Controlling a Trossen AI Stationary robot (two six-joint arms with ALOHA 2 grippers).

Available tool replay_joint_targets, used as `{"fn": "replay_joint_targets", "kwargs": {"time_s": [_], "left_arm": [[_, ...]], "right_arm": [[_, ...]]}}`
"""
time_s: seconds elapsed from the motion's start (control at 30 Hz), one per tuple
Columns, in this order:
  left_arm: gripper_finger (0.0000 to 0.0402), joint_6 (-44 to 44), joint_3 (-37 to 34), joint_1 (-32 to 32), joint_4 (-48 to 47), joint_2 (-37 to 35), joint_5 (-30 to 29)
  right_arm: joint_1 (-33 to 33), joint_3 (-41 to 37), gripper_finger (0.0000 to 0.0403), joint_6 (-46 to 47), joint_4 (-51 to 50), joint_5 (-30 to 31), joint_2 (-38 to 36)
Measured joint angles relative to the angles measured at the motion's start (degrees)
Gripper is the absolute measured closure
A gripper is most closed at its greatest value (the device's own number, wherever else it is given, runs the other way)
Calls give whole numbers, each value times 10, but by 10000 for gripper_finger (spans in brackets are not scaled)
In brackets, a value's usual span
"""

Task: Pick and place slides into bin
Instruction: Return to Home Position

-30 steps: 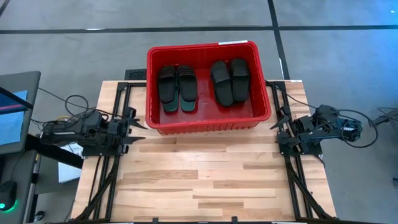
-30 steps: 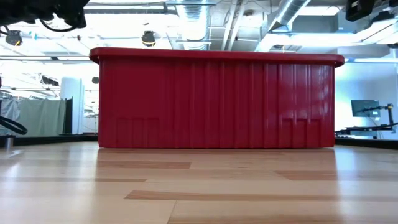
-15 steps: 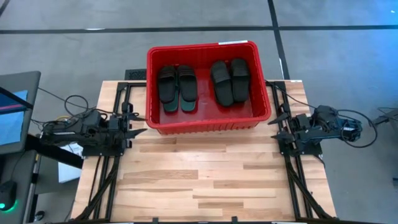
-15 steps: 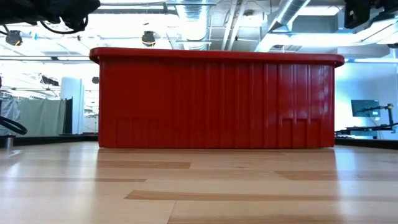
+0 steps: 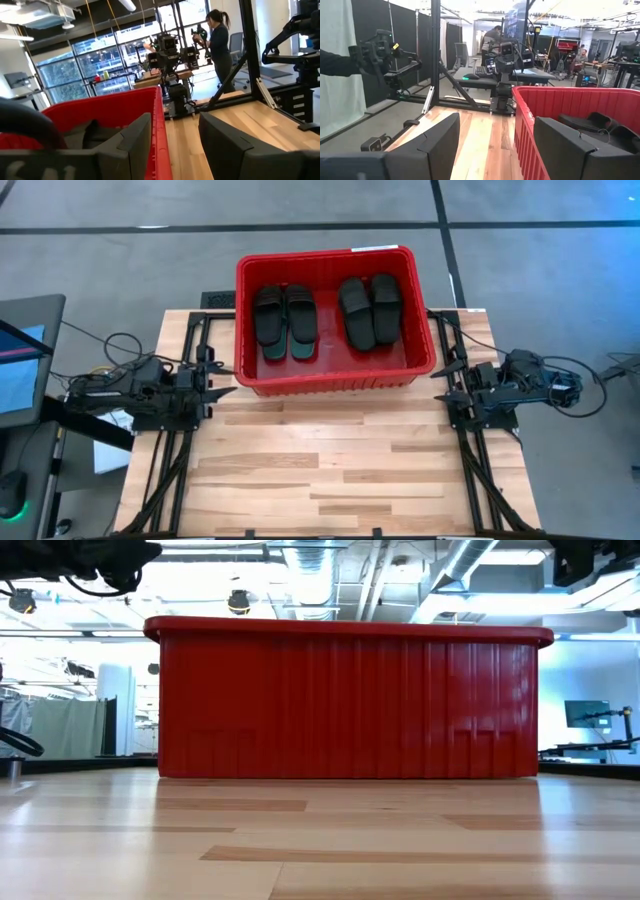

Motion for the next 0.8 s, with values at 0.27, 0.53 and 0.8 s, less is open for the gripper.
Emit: {"fn": "replay_joint_targets", "kwargs": {"time_s": [0.27,0.53,0.8], "left_arm": [[246,-14,0,0,-20,0,0],[246,-15,0,0,-41,0,0],[246,-15,0,0,-60,0,0]], "right_arm": [[0,0,163,0,0,0,0],[0,0,163,0,-1,0,0],[0,1,163,9,-42,-5,0]]}}
